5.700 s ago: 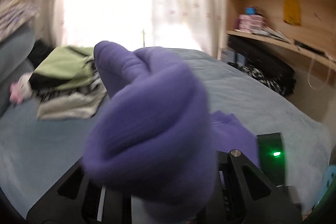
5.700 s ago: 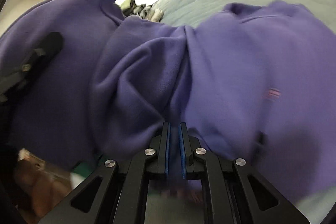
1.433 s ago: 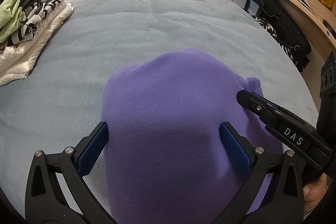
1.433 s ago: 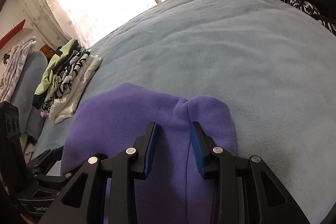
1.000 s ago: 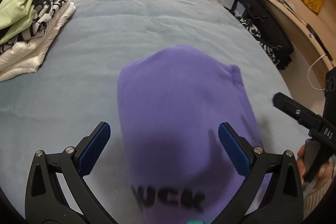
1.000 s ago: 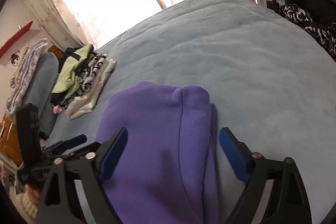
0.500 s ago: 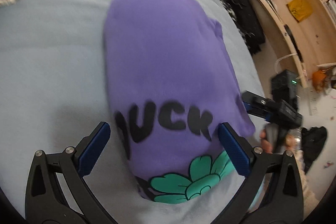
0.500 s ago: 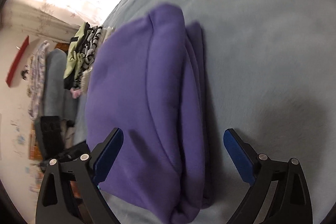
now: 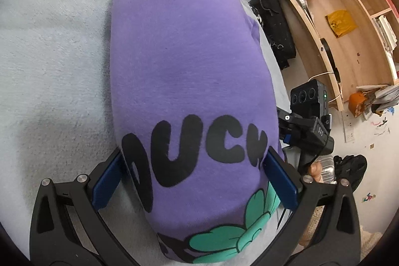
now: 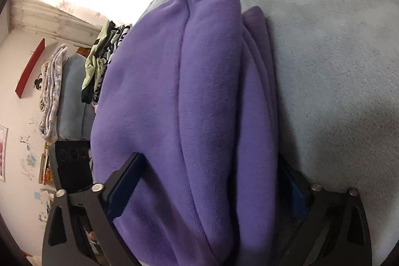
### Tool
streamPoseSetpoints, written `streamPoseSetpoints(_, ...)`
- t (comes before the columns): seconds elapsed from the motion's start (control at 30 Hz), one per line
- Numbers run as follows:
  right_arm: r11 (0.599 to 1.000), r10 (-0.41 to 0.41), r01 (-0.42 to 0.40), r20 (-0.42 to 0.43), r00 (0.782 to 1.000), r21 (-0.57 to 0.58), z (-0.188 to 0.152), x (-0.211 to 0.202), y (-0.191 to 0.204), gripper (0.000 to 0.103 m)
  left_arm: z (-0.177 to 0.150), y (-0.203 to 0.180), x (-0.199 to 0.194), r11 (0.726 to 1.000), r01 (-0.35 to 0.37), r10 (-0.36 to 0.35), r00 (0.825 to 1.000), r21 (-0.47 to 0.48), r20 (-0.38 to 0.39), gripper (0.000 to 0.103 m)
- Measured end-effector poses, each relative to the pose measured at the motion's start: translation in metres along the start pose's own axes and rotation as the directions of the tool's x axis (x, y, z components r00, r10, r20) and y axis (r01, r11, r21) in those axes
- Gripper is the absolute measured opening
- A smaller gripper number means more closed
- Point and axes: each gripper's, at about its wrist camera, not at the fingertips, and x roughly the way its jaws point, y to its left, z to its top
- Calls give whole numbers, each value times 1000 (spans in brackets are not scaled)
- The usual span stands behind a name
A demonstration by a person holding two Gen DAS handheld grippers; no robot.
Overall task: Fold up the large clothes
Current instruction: 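Grasp the folded hoodie bundle with both tools and lift it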
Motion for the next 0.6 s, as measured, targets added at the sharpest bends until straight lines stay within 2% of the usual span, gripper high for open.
streamPoseSetpoints(0.07,1000,-1,1,19,1000,-26,-6,-6,7,69,-2,-4,1,999,-39,39,999,-2,10,103)
streamPoseSetpoints(0.13,997,-25,28,45,999,-70,-12,-13,16,54,-3,-17,-1,994,-104,103,994,38,26,101)
streamPoseSetpoints(0.23,989,-67,77,86,994,-129,-20,-29,40,44,-4,-35,-17,984,-153,147,986,91,74,95)
streamPoseSetpoints(0.33,986,-50,69,120,991,-154,-31,-41,67,42,-4,-46,-48,976,-172,152,977,133,147,92)
streamPoseSetpoints(0.5,977,-15,50,168,986,-205,-54,-50,122,41,-1,-54,-110,970,-184,145,963,159,226,90)
streamPoseSetpoints(0.6,972,27,20,193,981,-236,-66,-55,157,41,2,-64,-154,960,-211,153,945,182,288,90)
